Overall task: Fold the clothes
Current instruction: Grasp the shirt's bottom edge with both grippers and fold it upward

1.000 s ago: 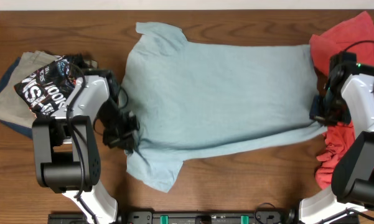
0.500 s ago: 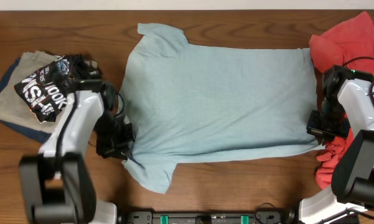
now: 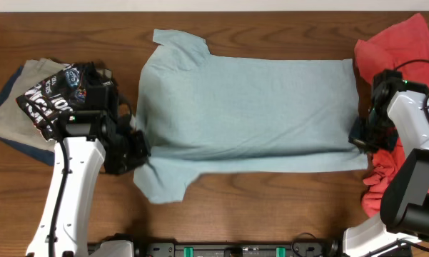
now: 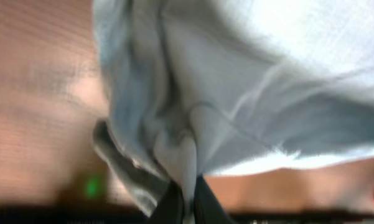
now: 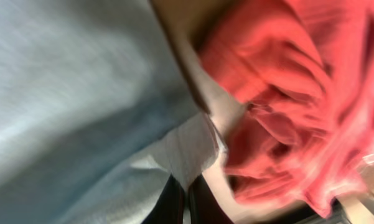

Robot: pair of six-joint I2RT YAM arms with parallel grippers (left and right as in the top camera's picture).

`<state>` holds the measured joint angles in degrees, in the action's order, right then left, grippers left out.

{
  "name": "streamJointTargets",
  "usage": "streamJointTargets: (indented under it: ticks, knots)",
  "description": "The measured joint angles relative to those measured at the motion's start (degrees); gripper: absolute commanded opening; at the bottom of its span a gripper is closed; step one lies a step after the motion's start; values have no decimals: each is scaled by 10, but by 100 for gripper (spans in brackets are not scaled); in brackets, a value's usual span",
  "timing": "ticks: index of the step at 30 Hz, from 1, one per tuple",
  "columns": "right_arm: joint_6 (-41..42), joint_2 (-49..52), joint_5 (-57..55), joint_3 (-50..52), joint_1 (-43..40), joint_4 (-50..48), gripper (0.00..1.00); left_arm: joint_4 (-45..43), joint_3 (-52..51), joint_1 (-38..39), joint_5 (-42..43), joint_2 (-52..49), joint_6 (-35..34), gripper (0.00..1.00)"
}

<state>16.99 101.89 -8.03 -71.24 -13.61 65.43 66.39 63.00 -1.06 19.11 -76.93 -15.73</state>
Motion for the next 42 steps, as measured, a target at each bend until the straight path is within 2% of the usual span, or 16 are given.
streamJointTargets:
  ticks: [9, 19, 20, 21, 23, 25, 27, 31, 36, 40, 42]
  knots:
    - [-16, 0, 85, 1, 0, -156, 3, -199, -1, 0, 0, -58, -14, 6]
    - [-17, 0, 98, 1, 0, -226, 7, -385, -2, 0, 0, -139, -40, 7]
    - [-16, 0, 98, 1, 0, -233, 15, -403, -2, 0, 0, -145, -41, 17]
    - [-13, 0, 98, 1, 0, -239, 25, -419, -2, 1, 0, -151, -42, 33]
    - [-15, 0, 98, 1, 0, -254, 42, -441, -2, 1, 1, -162, -46, 56]
    - [-10, 0, 98, 1, 0, -268, 47, -441, -2, 1, 0, -172, -47, 64]
    - [-13, 0, 98, 1, 0, -270, 47, -426, -2, 1, 0, -177, -51, 67]
    - [-13, 0, 98, 1, 0, -242, 46, -350, -3, 1, -5, -182, -41, 67]
    - [-13, 0, 98, 12, 0, -207, 46, -242, -4, 2, -67, -182, -35, 67]
    - [-13, 0, 98, 45, 0, -213, 45, -227, -6, 2, -118, -182, -35, 66]
    - [-13, 0, 98, 64, 0, -221, 44, -234, -10, 2, -133, -182, -35, 63]
